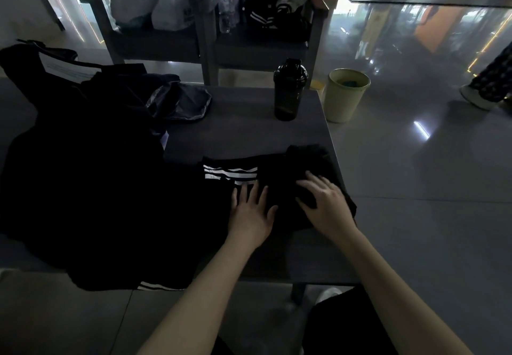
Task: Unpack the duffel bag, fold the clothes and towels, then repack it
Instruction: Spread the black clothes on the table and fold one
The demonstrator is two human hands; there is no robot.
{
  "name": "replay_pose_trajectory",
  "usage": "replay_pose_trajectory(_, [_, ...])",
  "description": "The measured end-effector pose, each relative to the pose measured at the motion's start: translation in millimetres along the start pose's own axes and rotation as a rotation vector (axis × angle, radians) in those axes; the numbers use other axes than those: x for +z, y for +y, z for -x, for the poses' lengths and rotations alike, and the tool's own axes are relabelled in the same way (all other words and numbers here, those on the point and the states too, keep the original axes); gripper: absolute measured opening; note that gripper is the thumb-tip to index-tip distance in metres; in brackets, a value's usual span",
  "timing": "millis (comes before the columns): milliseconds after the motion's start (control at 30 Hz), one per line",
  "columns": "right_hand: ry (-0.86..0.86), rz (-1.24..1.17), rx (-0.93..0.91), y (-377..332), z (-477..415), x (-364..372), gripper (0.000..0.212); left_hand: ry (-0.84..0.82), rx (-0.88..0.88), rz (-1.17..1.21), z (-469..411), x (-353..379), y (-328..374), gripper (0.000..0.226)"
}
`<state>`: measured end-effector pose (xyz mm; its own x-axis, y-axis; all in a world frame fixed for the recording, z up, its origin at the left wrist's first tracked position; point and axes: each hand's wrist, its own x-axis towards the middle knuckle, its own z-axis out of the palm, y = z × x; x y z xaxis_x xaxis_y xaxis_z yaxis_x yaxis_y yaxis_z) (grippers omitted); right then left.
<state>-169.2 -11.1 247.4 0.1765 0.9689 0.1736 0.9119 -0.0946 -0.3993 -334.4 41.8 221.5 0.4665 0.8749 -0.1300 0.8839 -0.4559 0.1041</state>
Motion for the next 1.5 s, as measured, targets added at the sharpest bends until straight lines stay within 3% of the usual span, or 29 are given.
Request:
replay_pose_trajectory(100, [-0.250,0.079,0.067,-3.3,3.4,1.4,0.059,0.007,0.070,0.074,-1.3,-10.2,-8.8,0.056])
replay_pose_trajectory(200, [-0.150,-0.110,0.095,-4.6,-8.4,-9.9,0.039,0.034,0.156,-0.032,-0.8,-18.6,-20.0,0.055])
replay_pose_trajectory(267, [-0.023,-0.036,0.015,-2.7,-22.5,-8.6,0.037,0.059,0.175,-0.137,2.1,-19.3,-22.4,0.057])
replay_pose_trajectory(300, [-0.041,0.025,-0.018,-2.2,-29.1,-6.2,0.044,0.055,0.170,-0.152,2.8,-17.4,-22.4,0.057])
replay_pose_trajectory(433, [-0.338,0.078,0.075,-1.7,-37.7,13.3,0.058,-0.018,0.134,-0.085,-3.0,-13.6,-24.6,0.056])
replay_pose_trajectory(667, [-0.307,0.206,0.275,-7.3,-16.6,6.4,0.052,-0.027,0.195,-0.157,-28.3,-25.5,-36.4,0.053])
replay_pose_trajectory(767, [-0.305,0.316,0.277,-10.6,-6.0,-6.6,0.054,0.166,0.160,-0.173,-31.1,-34.7,-31.8,0.050])
replay_pose_trajectory(833, [-0.275,0.427,0.227,-12.0,-1.8,-9.9,0.057,0.287,0.180,0.024,-21.8,-36.5,-22.4,0.043])
replay_pose_trajectory(900, [-0.237,0.482,0.183,-10.0,-1.0,-8.0,0.059,0.228,0.281,0.214,-9.0,-34.4,-11.0,0.044])
replay_pose_trajectory(1000, [-0.217,0.386,0.142,1.5,-3.6,-2.3,0.058,0.083,0.379,0.227,5.1,-24.3,-4.3,0.045])
replay_pose_trajectory(1133, [-0.275,0.329,0.189,8.0,-0.8,-5.3,0.063,0.092,0.358,0.135,-0.8,-24.3,-12.2,0.046])
replay_pose_trajectory(1333, [-0.250,0.444,0.196,9.5,12.7,-15.2,0.064,0.428,0.577,0.136,29.8,-37.7,-5.4,0.042])
replay_pose_trajectory(1400, [-0.236,0.419,0.187,9.9,16.9,-13.6,0.064,0.237,0.620,0.031,41.8,-32.4,-3.0,0.043])
replay_pose_trajectory(1467, [-0.241,0.332,0.182,8.8,23.2,-11.8,0.066,-0.032,0.510,-0.020,49.4,-24.9,-9.8,0.059])
replay_pose_trajectory(1500, [-0.248,0.283,0.176,8.0,26.4,-11.0,0.066,-0.088,0.469,-0.037,50.7,-21.4,-13.9,0.068])
